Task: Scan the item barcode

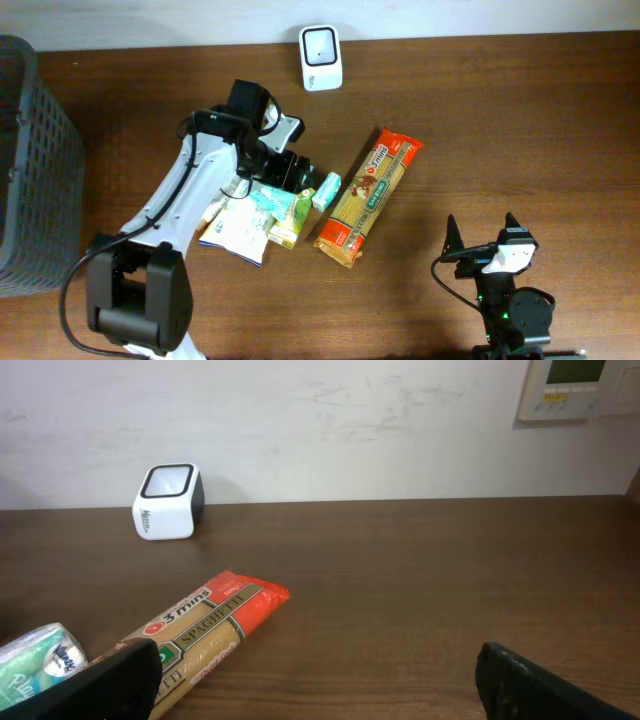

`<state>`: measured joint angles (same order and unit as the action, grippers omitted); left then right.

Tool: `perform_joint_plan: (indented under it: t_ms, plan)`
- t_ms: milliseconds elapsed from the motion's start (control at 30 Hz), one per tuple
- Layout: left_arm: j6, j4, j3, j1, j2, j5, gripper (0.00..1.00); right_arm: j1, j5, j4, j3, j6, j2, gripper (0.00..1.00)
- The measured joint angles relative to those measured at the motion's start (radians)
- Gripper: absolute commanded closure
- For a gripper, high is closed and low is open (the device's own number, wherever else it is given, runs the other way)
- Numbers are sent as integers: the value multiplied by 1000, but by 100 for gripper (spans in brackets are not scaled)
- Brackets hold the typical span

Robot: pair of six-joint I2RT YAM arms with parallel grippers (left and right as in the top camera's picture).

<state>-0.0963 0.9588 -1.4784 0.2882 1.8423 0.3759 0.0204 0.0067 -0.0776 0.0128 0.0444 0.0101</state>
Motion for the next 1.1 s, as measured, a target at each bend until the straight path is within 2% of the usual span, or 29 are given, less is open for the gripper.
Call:
perform_joint_plan:
  t_ms: [100, 233, 400, 500, 867, 1033, 1100]
  plan:
    - [1, 10, -150, -71, -5, -21, 1, 0, 0, 0, 0, 0, 0, 1]
    - [0, -8, -372, -294, -129, -152, 1, 0, 0, 0, 0, 0, 0, 1]
    - [-142, -100, -401, -607, -193, -220, 1, 0, 0, 0, 0, 0, 0, 1]
    - [-168, -122, -401, -733, -195, -225, 1, 0, 0, 0, 0, 0, 0, 1]
    - [-174, -118, -401, -735, -195, -227, 1, 0, 0, 0, 0, 0, 0, 1]
    - [-174, -117, -401, -735, -195, -227, 1, 0, -150, 10, 8, 37, 6, 1]
    - [-174, -116, -401, -735, -195, -227, 1, 0, -206, -21, 63, 62, 61, 2]
